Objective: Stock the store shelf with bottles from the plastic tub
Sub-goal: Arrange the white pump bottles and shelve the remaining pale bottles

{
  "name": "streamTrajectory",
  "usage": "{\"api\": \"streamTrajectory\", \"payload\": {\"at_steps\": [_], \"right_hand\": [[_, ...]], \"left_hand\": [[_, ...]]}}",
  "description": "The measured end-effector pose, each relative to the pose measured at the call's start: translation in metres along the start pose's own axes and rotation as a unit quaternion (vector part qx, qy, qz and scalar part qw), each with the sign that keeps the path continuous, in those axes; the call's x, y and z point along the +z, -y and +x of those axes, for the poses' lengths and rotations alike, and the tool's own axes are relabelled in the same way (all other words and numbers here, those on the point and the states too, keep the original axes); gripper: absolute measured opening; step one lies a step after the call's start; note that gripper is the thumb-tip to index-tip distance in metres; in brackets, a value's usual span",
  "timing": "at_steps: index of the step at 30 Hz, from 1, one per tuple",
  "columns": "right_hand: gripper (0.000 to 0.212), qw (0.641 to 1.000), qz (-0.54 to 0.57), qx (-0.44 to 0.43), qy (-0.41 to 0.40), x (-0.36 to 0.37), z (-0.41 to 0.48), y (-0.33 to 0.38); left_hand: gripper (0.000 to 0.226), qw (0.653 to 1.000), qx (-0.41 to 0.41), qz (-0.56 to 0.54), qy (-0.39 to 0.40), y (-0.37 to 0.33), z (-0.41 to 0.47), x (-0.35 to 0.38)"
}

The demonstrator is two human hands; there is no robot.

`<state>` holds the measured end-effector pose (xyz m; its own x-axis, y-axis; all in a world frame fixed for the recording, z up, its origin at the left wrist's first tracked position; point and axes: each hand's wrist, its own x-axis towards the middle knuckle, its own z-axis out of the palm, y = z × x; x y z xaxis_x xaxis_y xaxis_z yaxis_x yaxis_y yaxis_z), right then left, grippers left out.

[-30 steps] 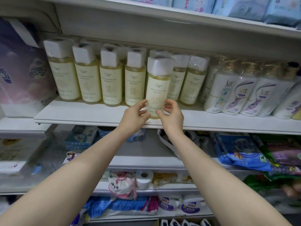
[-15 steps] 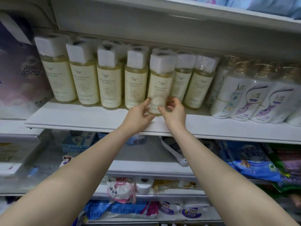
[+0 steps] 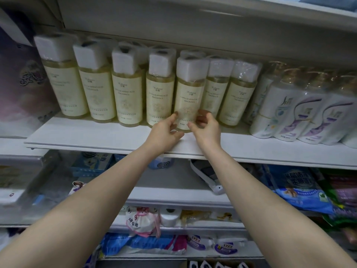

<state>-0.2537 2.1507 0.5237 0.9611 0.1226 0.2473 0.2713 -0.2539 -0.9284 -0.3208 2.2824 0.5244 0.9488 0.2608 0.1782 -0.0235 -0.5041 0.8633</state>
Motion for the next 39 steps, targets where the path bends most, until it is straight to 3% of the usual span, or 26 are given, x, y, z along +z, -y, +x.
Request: {"api": "streamTrajectory", "payload": {"at_steps": [6,15,21,32,39], "right_hand": [[0.051,1.000,-0.011,0.003,-0.015,-0.017,-0.018,0.008],[0.028,0.997,-0.024,-0.012,-0.069,-0.071,-0.086,-0.003],[0.025,0.996,-0.018,-0.021,-0.081,-0.102,-0.116,-0.025],[0.022,1.000,-0.016,0.019,-0.009,-0.177,-0.136,-0.095],[0.023,0.996,-0.045,0.043,0.067,-0.244,-0.143,-0.161]], "left_hand": [[0.062,0.999,0.025,-0.014,-0.030,-0.010,-0.022,0.003],[0.040,0.993,0.083,-0.068,-0.040,-0.032,-0.072,0.034],[0.035,0.991,0.118,-0.058,-0.023,-0.037,-0.098,0.065],[0.031,0.993,0.111,-0.033,-0.021,-0.047,-0.125,0.159],[0.028,0.998,0.038,-0.039,-0.033,-0.047,-0.148,0.252]]}}
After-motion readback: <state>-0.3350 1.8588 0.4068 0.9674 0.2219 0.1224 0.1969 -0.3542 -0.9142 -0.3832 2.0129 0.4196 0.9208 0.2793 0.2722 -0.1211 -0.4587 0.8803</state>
